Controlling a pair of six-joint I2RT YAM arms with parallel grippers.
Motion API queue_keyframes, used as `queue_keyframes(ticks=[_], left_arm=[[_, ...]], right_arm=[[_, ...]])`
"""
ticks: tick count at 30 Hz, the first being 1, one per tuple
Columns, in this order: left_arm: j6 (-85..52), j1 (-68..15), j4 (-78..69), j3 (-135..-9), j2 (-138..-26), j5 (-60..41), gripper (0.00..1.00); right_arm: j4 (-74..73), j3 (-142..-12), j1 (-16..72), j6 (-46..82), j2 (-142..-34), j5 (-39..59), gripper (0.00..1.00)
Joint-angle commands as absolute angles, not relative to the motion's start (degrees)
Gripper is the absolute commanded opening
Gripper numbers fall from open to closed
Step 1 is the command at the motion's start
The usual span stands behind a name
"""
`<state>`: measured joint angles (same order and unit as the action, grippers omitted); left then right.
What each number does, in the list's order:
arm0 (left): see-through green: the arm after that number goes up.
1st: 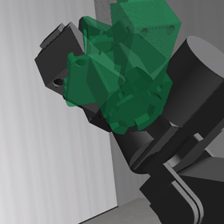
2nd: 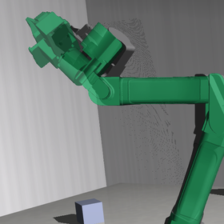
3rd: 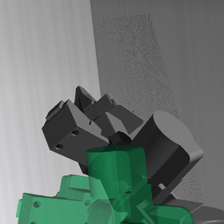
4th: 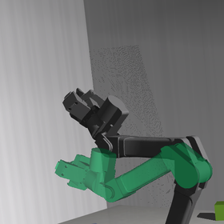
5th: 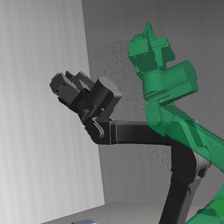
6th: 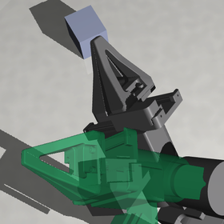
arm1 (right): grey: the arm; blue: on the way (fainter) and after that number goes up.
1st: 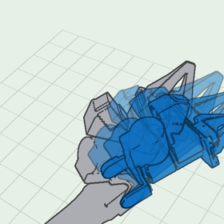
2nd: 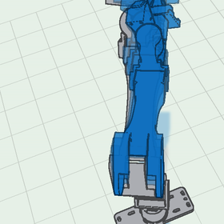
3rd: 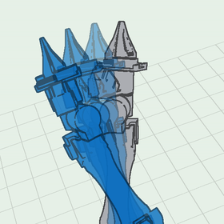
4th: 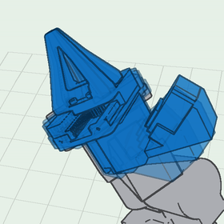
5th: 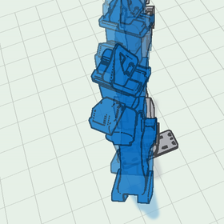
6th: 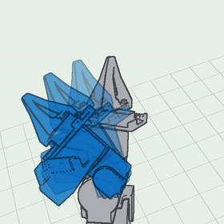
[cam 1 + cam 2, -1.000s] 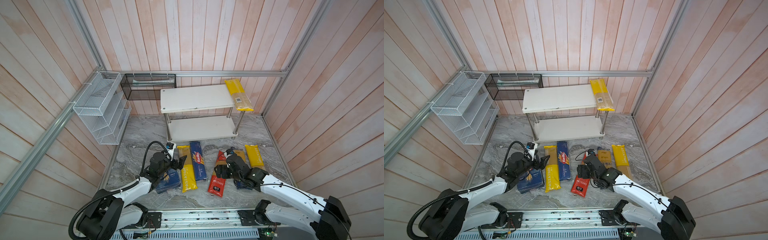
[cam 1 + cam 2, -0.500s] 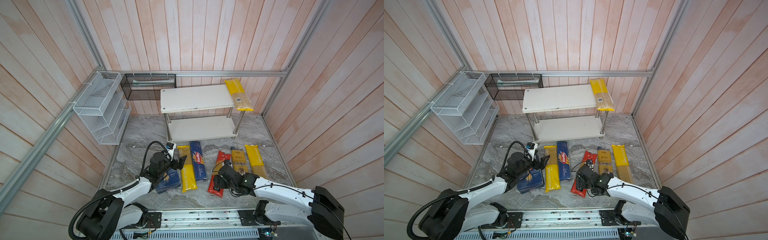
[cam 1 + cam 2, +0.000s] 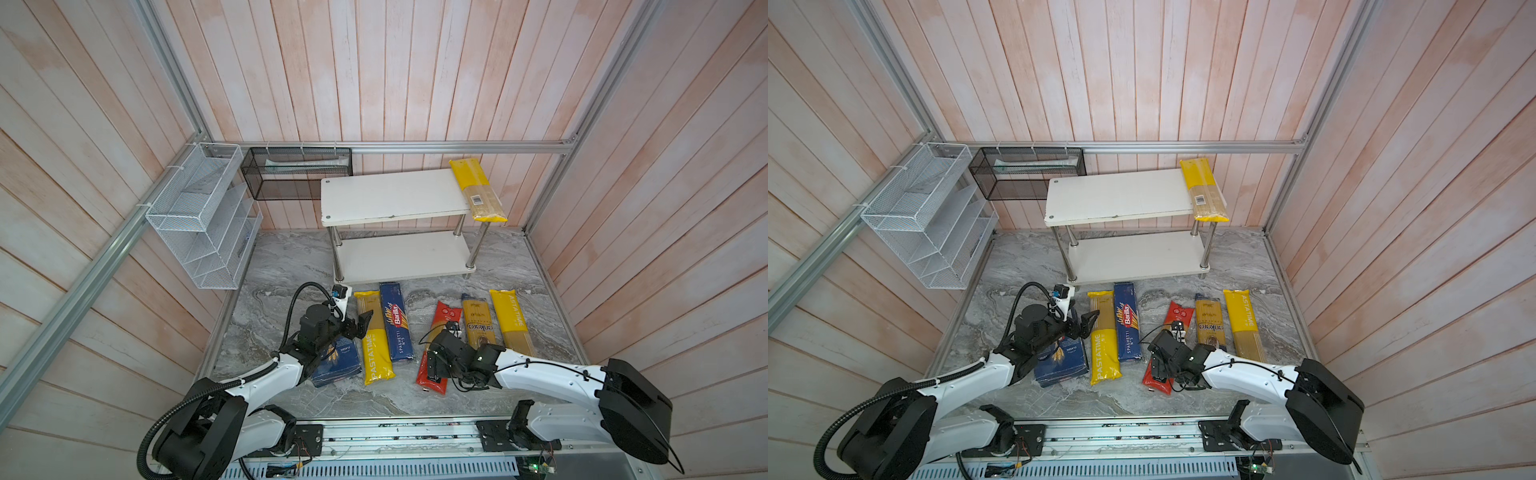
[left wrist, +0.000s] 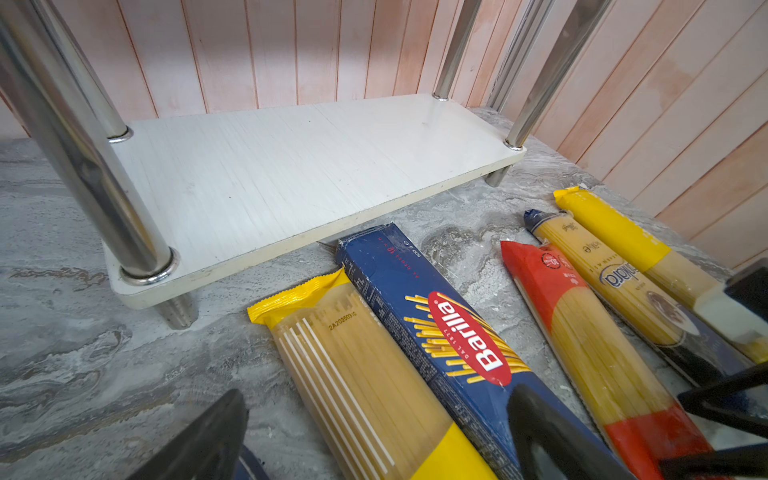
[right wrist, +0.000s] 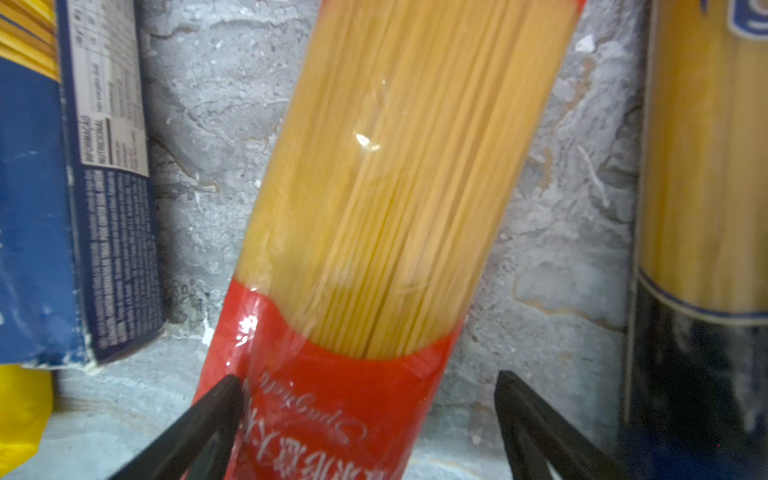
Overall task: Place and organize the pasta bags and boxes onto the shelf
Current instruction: 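Lower the right gripper and close it on the red spaghetti bag, then lift the red spaghetti bag upright off the table with the right gripper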
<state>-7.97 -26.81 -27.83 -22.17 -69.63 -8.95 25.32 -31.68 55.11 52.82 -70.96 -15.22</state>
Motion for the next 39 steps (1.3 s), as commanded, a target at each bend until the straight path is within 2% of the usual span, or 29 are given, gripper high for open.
queue_keyframes(ticks=[1,5,11,18,24,30,34,39], left_arm=[[-7.65,-27.16,-28.06,-22.32,-69.7,-8.68,1.0],[-7.65,-27.15,-28.02,-22.16,-69.21,-8.57,1.0],[-7.65,-27.16,-27.78,-22.41,-69.34,-8.81,1.0],[-7.82,-27.16,-28.11,-22.24,-69.33,-9.03,1.0],[-7.74,-27.11,-28.0,-22.4,-69.59,-8.72,1.0],[-7.82,-27.2,-27.96,-22.24,-69.17,-8.96,1.0],[-7.91,-27.16,-28.03,-22.24,-69.13,-9.05,1.0],[-7.84,-27.11,-27.88,-22.24,-68.98,-9.16,1.0]], right_arm=[[34.2,-31.78,55.2,54.92,-68.08,-18.4,0.95],[33.79,-30.82,55.11,55.6,-61.39,-19.27,0.95],[22.28,-26.85,55.14,52.43,-56.87,-14.6,0.95],[26.37,-32.58,55.2,51.85,-66.38,-18.3,0.96],[26.35,-35.64,55.28,51.61,-75.11,-17.3,0.98],[21.1,-35.22,55.28,51.92,-77.52,-16.52,0.98],[24.59,-37.06,55.31,52.53,-81.45,-17.86,0.98],[21.32,-36.82,55.46,52.47,-83.72,-16.09,0.98]])
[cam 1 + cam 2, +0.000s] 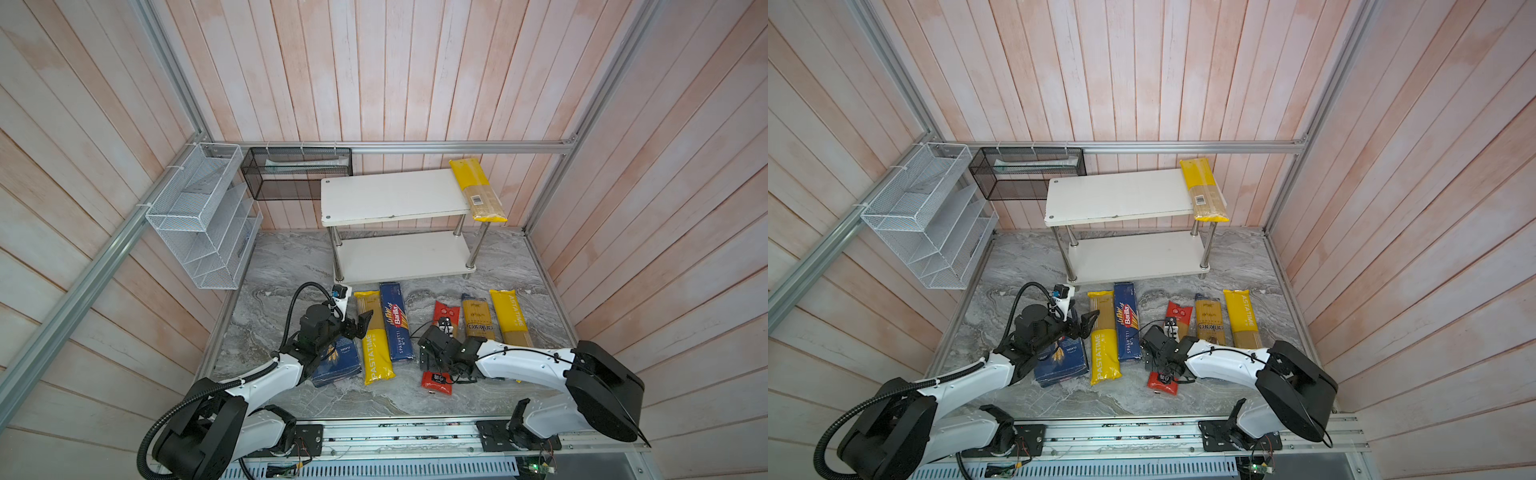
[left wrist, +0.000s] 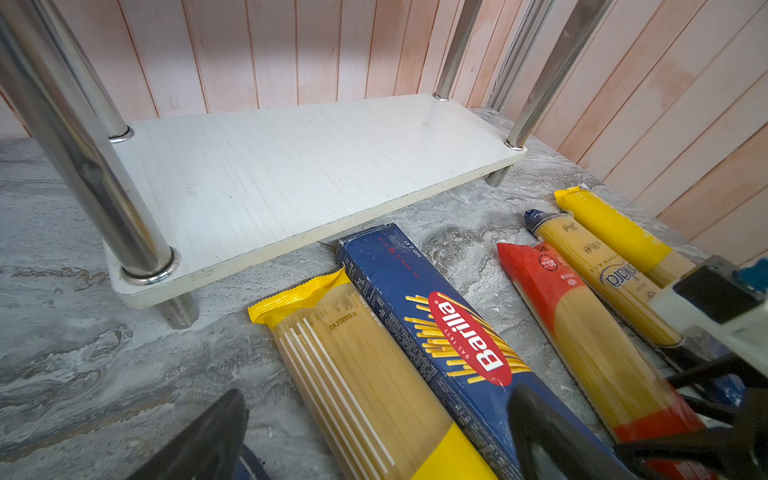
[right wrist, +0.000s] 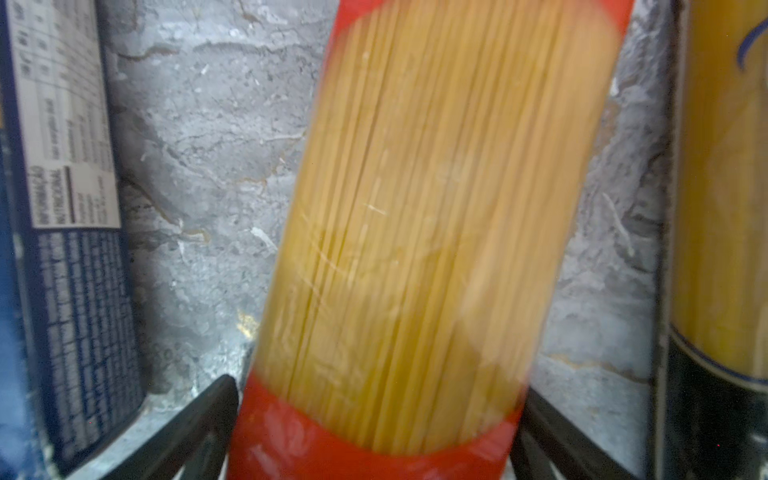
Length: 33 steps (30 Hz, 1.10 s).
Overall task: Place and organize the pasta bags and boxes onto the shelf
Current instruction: 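Lift the red spaghetti bag upright off the table with the right gripper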
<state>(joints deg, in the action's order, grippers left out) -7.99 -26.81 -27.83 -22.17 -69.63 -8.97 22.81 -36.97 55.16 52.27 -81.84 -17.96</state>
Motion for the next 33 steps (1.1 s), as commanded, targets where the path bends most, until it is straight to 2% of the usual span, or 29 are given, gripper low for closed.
queue_keyframes(ticks=[1,7,12,21,29,33], left_arm=[[-7.82,-27.2,-27.82,-22.24,-68.91,-8.99,1.0],[-7.87,-27.22,-27.95,-22.06,-68.53,-8.96,1.0],[-7.73,-27.19,-27.87,-22.15,-68.84,-8.81,1.0],[-7.67,-27.24,-27.86,-22.09,-68.55,-8.52,1.0],[-7.73,-27.24,-27.86,-21.89,-68.27,-8.58,1.0],[-7.56,-27.22,-28.21,-21.53,-67.93,-8.5,1.0]], right_arm=[[21.1,-36.63,55.54,52.55,-84.08,-15.99,0.98],[23.38,-35.56,55.72,53.18,-85.21,-17.31,0.97],[22.27,-33.86,56.23,53.31,-84.64,-17.69,0.91],[22.51,-32.15,59.13,54.95,-82.16,-22.06,0.75],[17.63,-28.98,62.48,55.14,-77.02,-24.0,0.7],[14.38,-28.52,63.02,52.37,-74.52,-22.94,0.56]])
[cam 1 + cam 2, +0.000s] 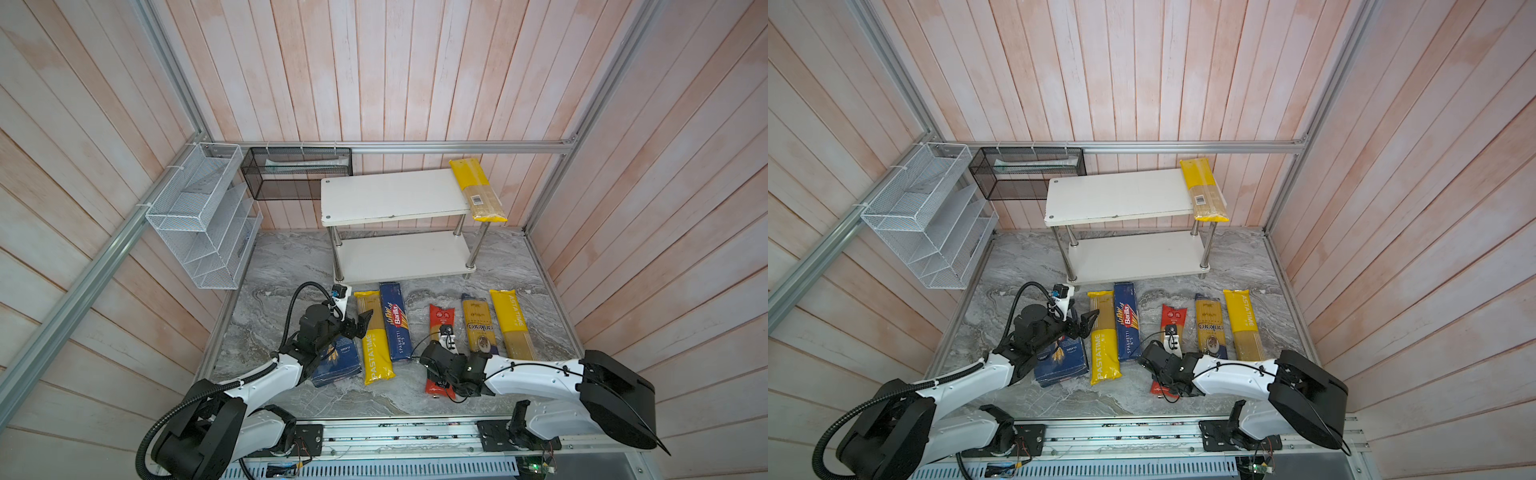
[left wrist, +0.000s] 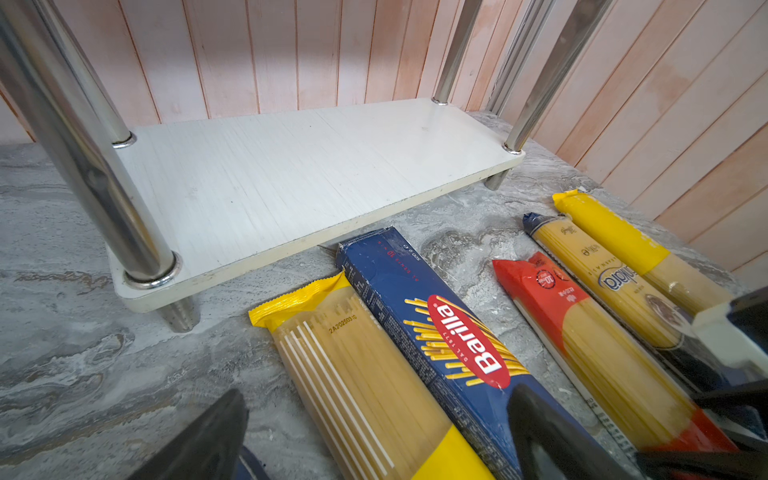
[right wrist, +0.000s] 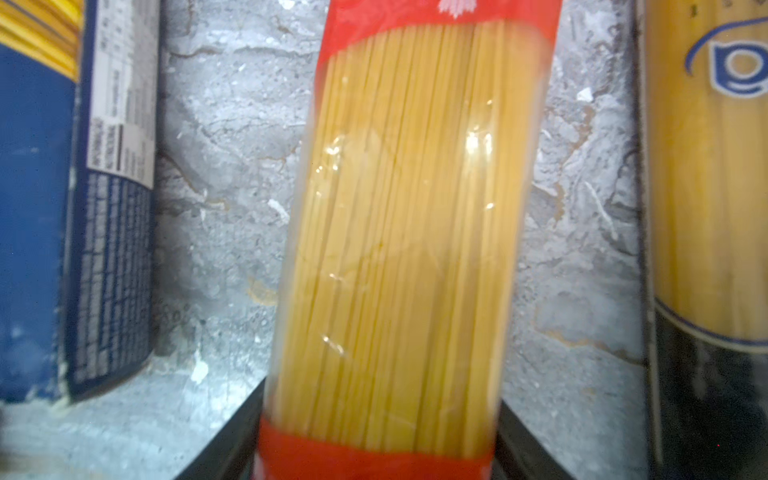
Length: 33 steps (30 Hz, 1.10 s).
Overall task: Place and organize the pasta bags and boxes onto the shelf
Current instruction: 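Lift the red spaghetti bag upright off the table with the right gripper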
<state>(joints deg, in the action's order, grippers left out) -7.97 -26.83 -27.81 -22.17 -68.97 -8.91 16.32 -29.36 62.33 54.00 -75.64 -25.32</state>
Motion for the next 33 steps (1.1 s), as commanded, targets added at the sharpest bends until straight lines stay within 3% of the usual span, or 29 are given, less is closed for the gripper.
queue_keyframes(ticks=[1,4,7,9,24,33], left_arm=[[-7.56,-27.2,-28.34,-21.48,-67.82,-8.51,1.0],[-7.65,-27.25,-28.34,-21.38,-67.89,-8.53,0.99],[-7.73,-27.2,-28.48,-21.37,-68.02,-8.53,1.0],[-7.69,-27.25,-28.41,-21.53,-68.14,-8.61,1.0],[-7.65,-27.2,-28.13,-21.64,-68.25,-8.26,1.0],[-7.57,-27.23,-28.21,-21.55,-68.2,-8.09,1.0]], right_arm=[[14.26,-28.5,63.07,52.08,-74.13,-23.43,0.48],[14.93,-28.9,63.1,52.16,-73.15,-25.56,0.25],[16.93,-30.25,63.04,51.38,-72.39,-26.62,0.2],[18.2,-30.88,63.05,51.19,-71.66,-26.88,0.1],[21.75,-34.11,62.89,44.56,-54.96,-30.34,0.08],[28.99,-46.15,62.49,35.6,-53.73,-31.27,0.08]])
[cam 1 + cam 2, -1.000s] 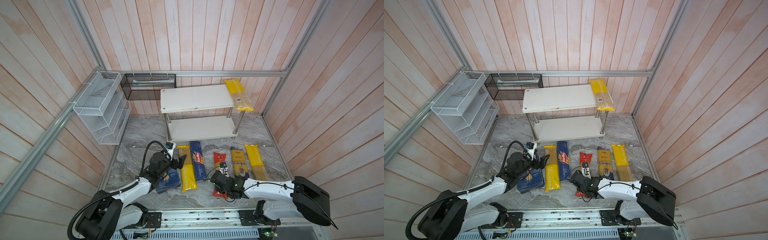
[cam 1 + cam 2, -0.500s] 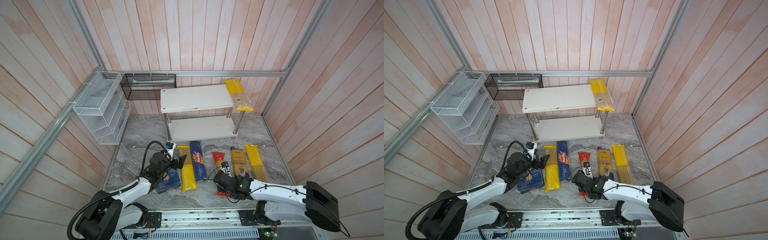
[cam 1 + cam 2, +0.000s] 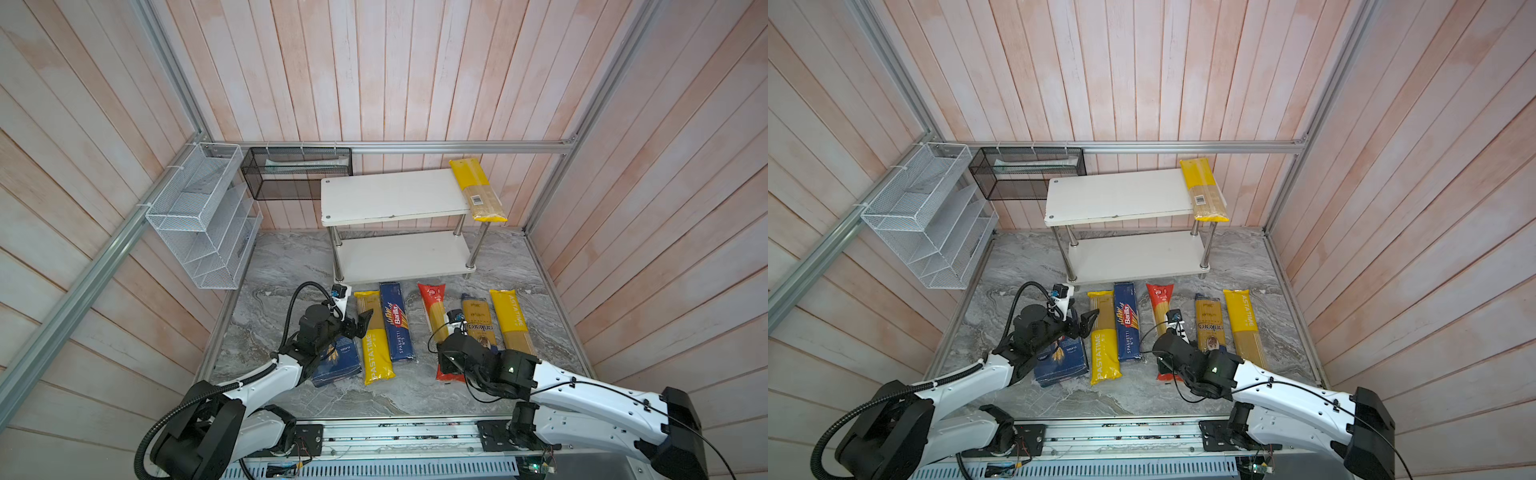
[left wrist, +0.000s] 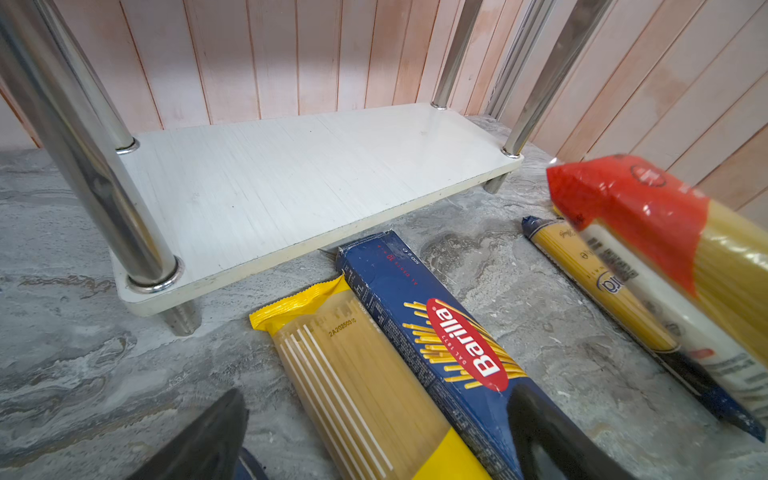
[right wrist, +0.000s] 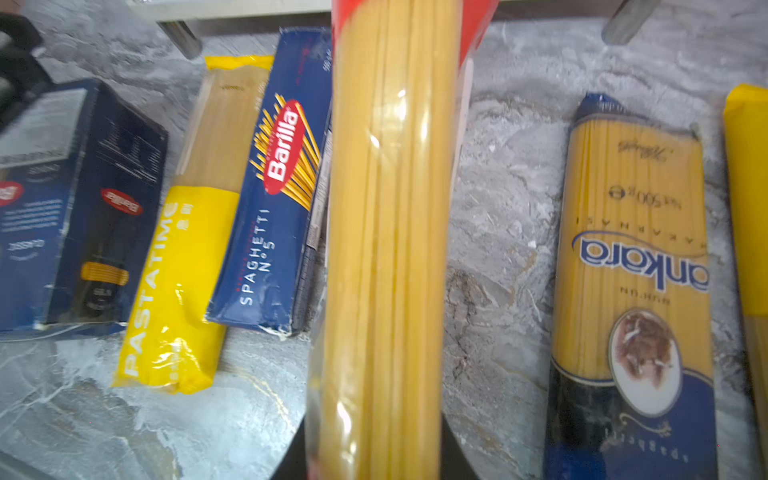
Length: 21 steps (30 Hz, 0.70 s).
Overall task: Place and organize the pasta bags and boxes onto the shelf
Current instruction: 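Lift the red spaghetti bag upright off the table with the right gripper, then carry the red bag up toward the shelf's top tier with the right gripper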
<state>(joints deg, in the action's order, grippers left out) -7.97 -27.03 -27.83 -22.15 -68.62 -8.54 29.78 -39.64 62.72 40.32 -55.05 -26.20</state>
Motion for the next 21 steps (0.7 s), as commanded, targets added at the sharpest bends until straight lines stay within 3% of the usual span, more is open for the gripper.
queue_keyframes(ticks=[1,10,21], left_arm=[[-7.56,-27.27,-28.17,-21.54,-68.28,-8.0,1.0],[-7.47,-27.26,-28.04,-21.99,-69.36,-8.09,1.0],[-7.21,-27.22,-27.89,-21.45,-68.06,-7.73,1.0]], right_arm=[[29.78,-47.75,62.46,34.69,-53.81,-31.41,0.08],[36.2,-61.12,59.74,28.62,-54.54,-30.9,0.07],[33.75,-66.15,58.42,23.82,-56.07,-28.11,0.04]])
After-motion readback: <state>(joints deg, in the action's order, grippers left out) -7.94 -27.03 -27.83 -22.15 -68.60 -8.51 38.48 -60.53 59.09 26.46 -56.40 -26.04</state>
